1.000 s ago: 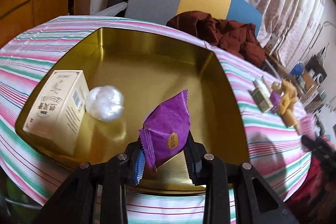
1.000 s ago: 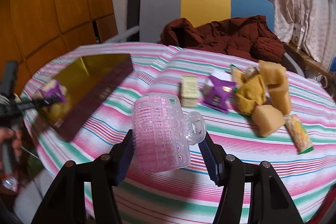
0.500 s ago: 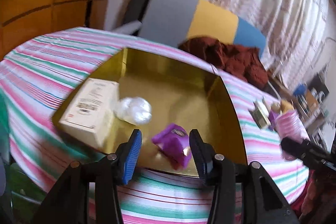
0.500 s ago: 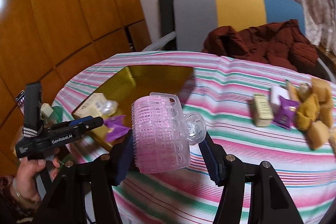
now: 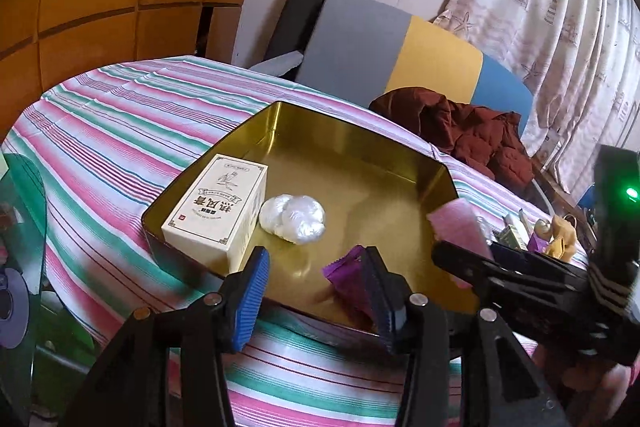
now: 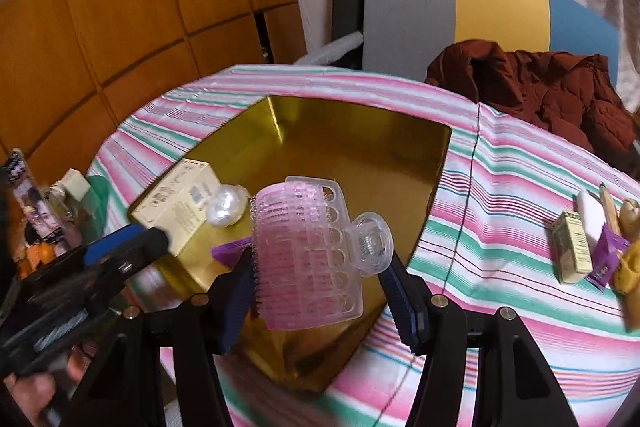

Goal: Organize objects
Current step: 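Release the purple packet into the tray with the left tool while the right releases the roller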

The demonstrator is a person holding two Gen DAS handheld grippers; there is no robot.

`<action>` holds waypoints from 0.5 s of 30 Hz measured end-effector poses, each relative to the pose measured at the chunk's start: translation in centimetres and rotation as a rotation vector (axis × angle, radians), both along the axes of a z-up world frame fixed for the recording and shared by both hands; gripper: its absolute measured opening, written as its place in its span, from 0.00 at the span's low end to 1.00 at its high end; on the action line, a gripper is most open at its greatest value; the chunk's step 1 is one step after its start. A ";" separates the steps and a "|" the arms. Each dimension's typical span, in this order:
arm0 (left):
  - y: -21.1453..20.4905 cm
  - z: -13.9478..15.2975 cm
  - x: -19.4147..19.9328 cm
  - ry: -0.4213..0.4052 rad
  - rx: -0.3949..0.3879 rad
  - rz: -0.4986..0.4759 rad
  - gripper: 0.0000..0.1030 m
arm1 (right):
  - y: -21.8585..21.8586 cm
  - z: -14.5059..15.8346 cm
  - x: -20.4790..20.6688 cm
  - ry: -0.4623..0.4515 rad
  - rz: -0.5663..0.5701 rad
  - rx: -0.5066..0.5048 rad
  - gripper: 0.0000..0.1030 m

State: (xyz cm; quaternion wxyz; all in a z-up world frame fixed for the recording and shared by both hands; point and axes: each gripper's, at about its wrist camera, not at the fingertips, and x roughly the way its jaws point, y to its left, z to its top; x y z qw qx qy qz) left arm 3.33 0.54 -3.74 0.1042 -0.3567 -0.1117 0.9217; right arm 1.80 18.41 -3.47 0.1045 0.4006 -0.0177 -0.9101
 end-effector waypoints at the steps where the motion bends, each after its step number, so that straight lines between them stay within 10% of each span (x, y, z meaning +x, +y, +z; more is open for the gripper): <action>1: 0.0 0.0 0.0 -0.001 0.000 0.001 0.47 | -0.1 -0.2 -0.5 -0.007 -0.004 0.003 0.60; 15: 0.2 0.1 0.2 -0.008 0.003 0.003 0.47 | 0.0 0.2 -1.0 0.026 -0.068 0.062 0.81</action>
